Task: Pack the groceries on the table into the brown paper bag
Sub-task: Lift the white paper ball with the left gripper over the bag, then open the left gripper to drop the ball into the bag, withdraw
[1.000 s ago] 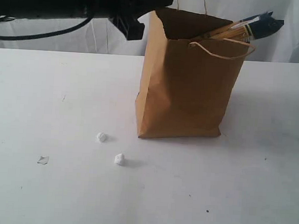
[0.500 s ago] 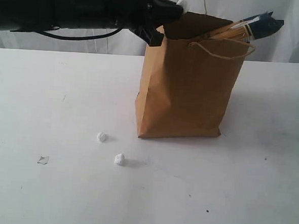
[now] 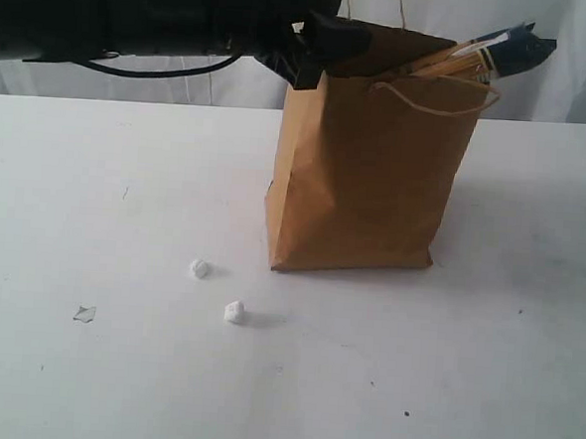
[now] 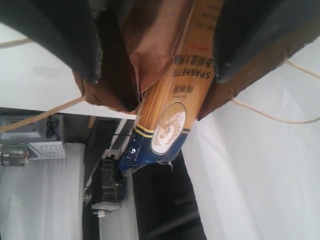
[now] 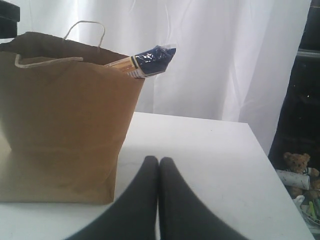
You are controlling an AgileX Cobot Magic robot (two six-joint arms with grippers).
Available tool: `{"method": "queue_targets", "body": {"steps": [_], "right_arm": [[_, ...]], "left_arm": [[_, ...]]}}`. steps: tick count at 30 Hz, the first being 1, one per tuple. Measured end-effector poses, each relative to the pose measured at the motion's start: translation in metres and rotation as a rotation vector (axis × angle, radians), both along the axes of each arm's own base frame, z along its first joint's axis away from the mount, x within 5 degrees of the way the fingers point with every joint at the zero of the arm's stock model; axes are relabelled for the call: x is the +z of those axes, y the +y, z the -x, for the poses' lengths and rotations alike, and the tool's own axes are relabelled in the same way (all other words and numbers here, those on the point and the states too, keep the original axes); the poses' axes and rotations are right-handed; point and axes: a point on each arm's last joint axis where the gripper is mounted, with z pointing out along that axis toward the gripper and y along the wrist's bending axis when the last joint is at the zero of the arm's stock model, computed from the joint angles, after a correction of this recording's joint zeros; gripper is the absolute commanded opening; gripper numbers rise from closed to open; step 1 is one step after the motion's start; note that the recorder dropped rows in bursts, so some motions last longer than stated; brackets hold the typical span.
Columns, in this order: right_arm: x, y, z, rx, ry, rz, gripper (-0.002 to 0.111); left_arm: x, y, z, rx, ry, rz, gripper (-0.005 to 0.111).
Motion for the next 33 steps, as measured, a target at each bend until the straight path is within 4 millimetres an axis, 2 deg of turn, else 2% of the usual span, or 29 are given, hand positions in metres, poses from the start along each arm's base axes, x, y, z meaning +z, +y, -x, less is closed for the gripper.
{"method": "queue_targets", "body": {"steps": [7, 10, 12, 13, 14, 15, 18, 19, 24, 29, 33], "right_arm": [[0.000, 0.000, 0.000, 0.000, 0.000, 0.000, 0.000], [0.000, 0.000, 0.000, 0.000, 0.000, 0.000, 0.000], [0.000, 0.000, 0.000, 0.000, 0.000, 0.000, 0.000], [0.000, 0.000, 0.000, 0.000, 0.000, 0.000, 0.000], [0.000, 0.000, 0.000, 0.000, 0.000, 0.000, 0.000], [0.000, 0.000, 0.000, 0.000, 0.000, 0.000, 0.000], [0.000, 0.000, 0.000, 0.000, 0.000, 0.000, 0.000], [0.000, 0.000, 0.000, 0.000, 0.000, 0.000, 0.000], [0.000, 0.000, 0.000, 0.000, 0.000, 0.000, 0.000], [0.000, 0.000, 0.000, 0.000, 0.000, 0.000, 0.000], [0.000, 0.000, 0.000, 0.000, 0.000, 0.000, 0.000]], "left_arm": [[0.008, 0.008, 0.010, 0.017, 0.031, -0.125, 0.067], [0.019, 0.015, 0.021, 0.023, 0.054, -0.186, 0.061], [0.029, 0.021, 0.028, 0.036, 0.057, -0.217, 0.053], [0.035, 0.024, 0.033, 0.044, 0.060, -0.222, 0.044], [0.046, 0.029, 0.040, 0.057, 0.064, -0.218, 0.040], [0.051, 0.031, 0.043, 0.062, 0.061, -0.213, 0.029], [0.075, 0.040, 0.060, 0.081, 0.095, -0.148, 0.010], [0.079, 0.041, 0.063, 0.083, 0.114, -0.131, 0.000], [0.088, 0.045, 0.078, 0.048, 0.256, -0.084, 0.000], [0.078, 0.047, 0.081, 0.057, 0.351, -0.175, 0.000], [0.071, 0.055, 0.081, 0.153, 0.428, -0.227, 0.000]]}}
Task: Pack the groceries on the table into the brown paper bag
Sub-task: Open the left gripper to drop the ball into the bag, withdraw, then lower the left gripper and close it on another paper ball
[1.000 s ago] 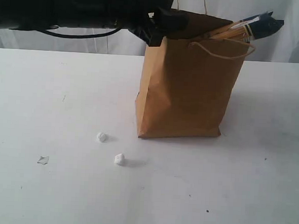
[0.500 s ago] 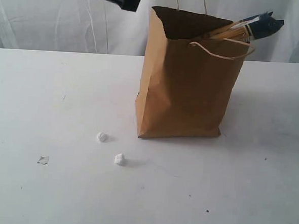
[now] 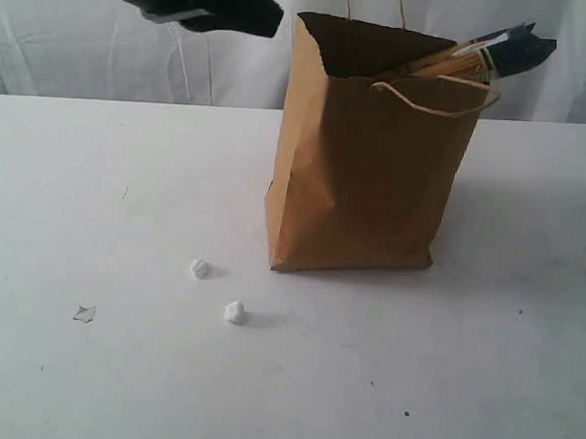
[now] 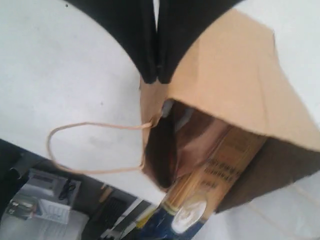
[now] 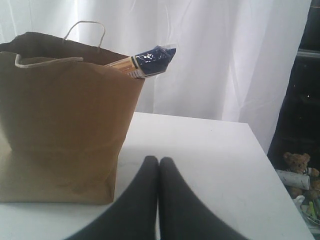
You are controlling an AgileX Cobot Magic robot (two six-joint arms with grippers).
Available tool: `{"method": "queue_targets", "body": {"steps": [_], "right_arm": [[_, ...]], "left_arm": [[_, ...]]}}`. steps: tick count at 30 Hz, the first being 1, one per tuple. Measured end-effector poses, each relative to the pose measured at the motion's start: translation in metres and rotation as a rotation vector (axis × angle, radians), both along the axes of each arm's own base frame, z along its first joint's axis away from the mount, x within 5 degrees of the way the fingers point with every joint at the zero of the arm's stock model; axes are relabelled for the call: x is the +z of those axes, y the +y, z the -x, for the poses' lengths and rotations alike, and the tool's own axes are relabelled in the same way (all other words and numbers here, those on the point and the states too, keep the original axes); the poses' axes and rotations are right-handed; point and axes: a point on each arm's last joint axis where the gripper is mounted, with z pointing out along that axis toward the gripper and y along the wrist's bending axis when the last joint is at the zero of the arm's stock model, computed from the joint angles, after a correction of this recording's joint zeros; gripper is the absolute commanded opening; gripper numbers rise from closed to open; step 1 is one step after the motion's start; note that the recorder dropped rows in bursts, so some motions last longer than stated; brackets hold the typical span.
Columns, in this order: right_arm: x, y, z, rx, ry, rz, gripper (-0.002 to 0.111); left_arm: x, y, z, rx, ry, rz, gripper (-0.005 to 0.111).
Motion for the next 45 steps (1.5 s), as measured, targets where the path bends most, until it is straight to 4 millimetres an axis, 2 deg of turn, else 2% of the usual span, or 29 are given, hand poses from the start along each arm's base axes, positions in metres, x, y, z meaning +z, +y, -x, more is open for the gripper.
{"method": "queue_targets", "body": {"steps": [7, 11, 14, 16, 21, 22, 23, 25, 27, 29, 30, 31, 33, 36, 38, 45], "right_arm": [[0.000, 0.000, 0.000, 0.000, 0.000, 0.000, 0.000], [0.000, 0.000, 0.000, 0.000, 0.000, 0.000, 0.000], [0.000, 0.000, 0.000, 0.000, 0.000, 0.000, 0.000], [0.000, 0.000, 0.000, 0.000, 0.000, 0.000, 0.000], [0.000, 0.000, 0.000, 0.000, 0.000, 0.000, 0.000], [0.000, 0.000, 0.000, 0.000, 0.000, 0.000, 0.000], [0.000, 0.000, 0.000, 0.000, 0.000, 0.000, 0.000], [0.000, 0.000, 0.000, 0.000, 0.000, 0.000, 0.000], [0.000, 0.000, 0.000, 0.000, 0.000, 0.000, 0.000], [0.000, 0.000, 0.000, 0.000, 0.000, 0.000, 0.000], [0.000, 0.000, 0.000, 0.000, 0.000, 0.000, 0.000], [0.000, 0.000, 0.000, 0.000, 0.000, 0.000, 0.000], [0.000, 0.000, 0.000, 0.000, 0.000, 0.000, 0.000], [0.000, 0.000, 0.000, 0.000, 0.000, 0.000, 0.000], [0.000, 0.000, 0.000, 0.000, 0.000, 0.000, 0.000], [0.000, 0.000, 0.000, 0.000, 0.000, 0.000, 0.000]], "left_arm": [[-0.029, 0.033, -0.001, 0.434, 0.159, -0.053, 0.000], [-0.044, 0.046, 0.001, 0.557, 0.103, -0.022, 0.000], [-0.055, 0.052, 0.006, 0.596, 0.014, 0.076, 0.000], [-0.069, 0.057, 0.010, 0.627, -0.047, 0.167, 0.000], [-0.124, 0.071, 0.029, 0.680, -0.052, 0.252, 0.000], [-0.137, 0.073, 0.035, 0.669, -0.051, 0.224, 0.000], [-0.159, 0.077, 0.046, 0.626, -0.065, 0.154, 0.000], [-0.182, 0.078, 0.059, 0.532, -0.116, 0.080, 0.000], [-0.196, 0.075, 0.066, 0.424, -0.161, 0.011, 0.002], [-0.205, 0.067, 0.068, 0.289, -0.219, -0.055, 0.016], [-0.209, 0.065, 0.068, 0.253, -0.227, -0.069, 0.030], [-0.220, 0.060, 0.066, 0.206, -0.217, -0.087, 0.043], [-0.239, 0.053, 0.062, 0.163, -0.182, -0.064, 0.058], [-0.266, 0.044, 0.060, 0.097, -0.107, -0.041, 0.061], [-0.274, 0.042, 0.060, 0.061, -0.103, -0.067, 0.061], [-0.278, 0.028, 0.051, -0.158, -0.272, -0.165, 0.061]]}}
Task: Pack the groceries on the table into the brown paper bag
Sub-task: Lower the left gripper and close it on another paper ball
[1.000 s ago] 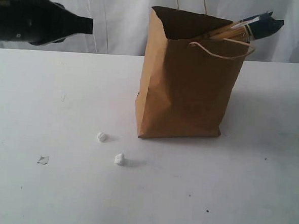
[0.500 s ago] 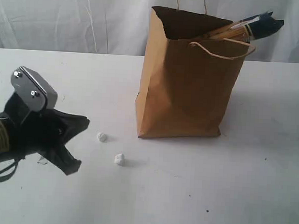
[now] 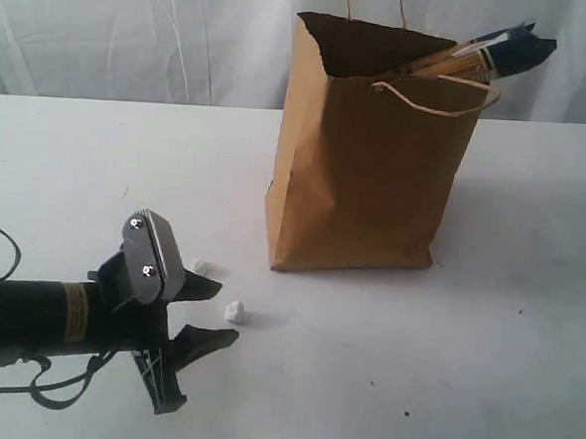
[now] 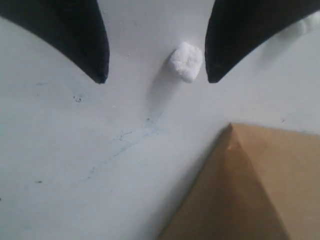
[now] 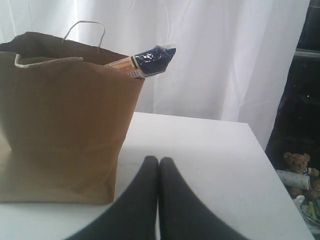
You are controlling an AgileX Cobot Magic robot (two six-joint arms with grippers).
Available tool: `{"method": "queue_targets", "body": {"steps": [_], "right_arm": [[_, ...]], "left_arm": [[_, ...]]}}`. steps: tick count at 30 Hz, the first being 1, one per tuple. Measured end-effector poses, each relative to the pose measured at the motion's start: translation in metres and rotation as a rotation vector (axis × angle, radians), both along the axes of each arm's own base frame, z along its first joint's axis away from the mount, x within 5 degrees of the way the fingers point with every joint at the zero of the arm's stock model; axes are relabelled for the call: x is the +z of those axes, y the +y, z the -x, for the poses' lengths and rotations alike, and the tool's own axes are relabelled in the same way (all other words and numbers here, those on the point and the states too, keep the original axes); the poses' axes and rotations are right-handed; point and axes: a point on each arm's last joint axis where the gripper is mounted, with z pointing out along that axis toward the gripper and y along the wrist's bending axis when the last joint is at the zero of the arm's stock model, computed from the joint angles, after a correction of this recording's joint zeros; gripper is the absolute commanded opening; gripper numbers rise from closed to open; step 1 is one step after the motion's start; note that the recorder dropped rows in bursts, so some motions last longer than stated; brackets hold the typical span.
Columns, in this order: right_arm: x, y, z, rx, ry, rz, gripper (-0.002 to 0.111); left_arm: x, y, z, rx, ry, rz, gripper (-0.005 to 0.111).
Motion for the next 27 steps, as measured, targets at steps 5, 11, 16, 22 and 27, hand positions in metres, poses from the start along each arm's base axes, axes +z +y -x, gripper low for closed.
{"method": "queue_targets", "body": {"steps": [5, 11, 16, 22, 27], "right_arm": [[0.000, 0.000, 0.000, 0.000, 0.000, 0.000, 0.000], [0.000, 0.000, 0.000, 0.000, 0.000, 0.000, 0.000], [0.000, 0.000, 0.000, 0.000, 0.000, 0.000, 0.000], [0.000, 0.000, 0.000, 0.000, 0.000, 0.000, 0.000], [0.000, 0.000, 0.000, 0.000, 0.000, 0.000, 0.000]], "left_arm": [[-0.014, -0.007, -0.009, -0.071, -0.008, -0.060, 0.061], [-0.017, -0.012, -0.021, -0.045, -0.008, -0.049, 0.061], [-0.021, -0.015, -0.029, -0.024, -0.007, -0.049, 0.061], [-0.025, -0.015, -0.031, -0.013, 0.008, -0.052, 0.048], [-0.025, -0.015, -0.032, 0.027, 0.042, -0.031, 0.021]]}}
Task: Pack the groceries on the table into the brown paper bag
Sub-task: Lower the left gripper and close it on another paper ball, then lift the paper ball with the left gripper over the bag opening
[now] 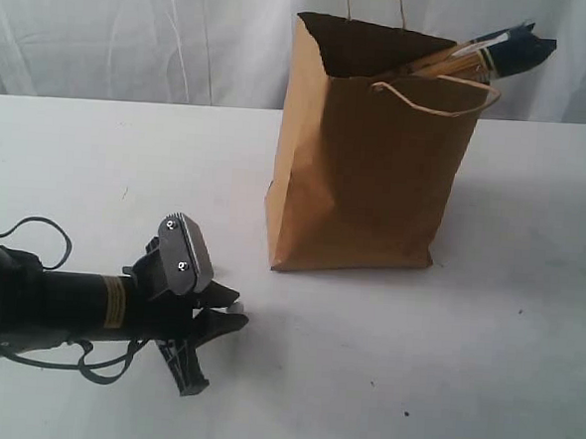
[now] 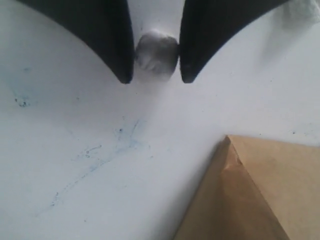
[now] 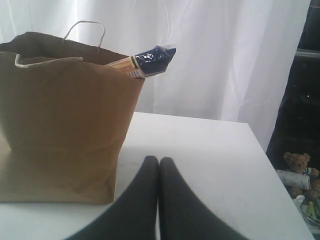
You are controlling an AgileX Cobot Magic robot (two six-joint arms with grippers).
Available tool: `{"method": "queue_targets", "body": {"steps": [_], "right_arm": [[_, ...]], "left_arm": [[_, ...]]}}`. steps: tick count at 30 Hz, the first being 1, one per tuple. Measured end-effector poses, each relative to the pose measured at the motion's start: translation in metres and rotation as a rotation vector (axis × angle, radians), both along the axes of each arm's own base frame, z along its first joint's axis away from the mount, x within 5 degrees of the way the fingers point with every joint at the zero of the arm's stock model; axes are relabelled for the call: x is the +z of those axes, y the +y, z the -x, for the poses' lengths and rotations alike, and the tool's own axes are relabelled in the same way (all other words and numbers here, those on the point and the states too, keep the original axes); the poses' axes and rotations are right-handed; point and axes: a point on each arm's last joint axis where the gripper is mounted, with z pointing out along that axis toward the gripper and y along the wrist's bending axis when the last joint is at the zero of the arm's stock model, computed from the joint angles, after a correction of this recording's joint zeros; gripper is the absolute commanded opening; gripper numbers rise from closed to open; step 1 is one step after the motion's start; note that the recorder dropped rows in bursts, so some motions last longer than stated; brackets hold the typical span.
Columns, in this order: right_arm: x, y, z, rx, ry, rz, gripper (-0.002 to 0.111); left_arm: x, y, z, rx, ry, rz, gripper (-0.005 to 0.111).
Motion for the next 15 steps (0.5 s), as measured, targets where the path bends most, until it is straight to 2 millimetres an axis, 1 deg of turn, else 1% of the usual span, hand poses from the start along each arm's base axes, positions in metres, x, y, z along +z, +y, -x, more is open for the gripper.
{"method": "queue_targets", "body": {"steps": [5, 12, 15], "right_arm": [[0.0000, 0.0000, 0.0000, 0.000, 0.000, 0.000, 0.000], [0.0000, 0.0000, 0.0000, 0.000, 0.000, 0.000, 0.000], [0.0000, 0.0000, 0.0000, 0.000, 0.000, 0.000, 0.000]], "left_arm": [[0.0003, 0.0001, -0.0006, 0.028, 0.029, 0.021, 0.001], [0.0004, 0.0003, -0.0010, 0.035, 0.032, 0.024, 0.000], [0.0076, 0.0003, -0.0014, 0.040, 0.018, 0.035, 0.000]]}}
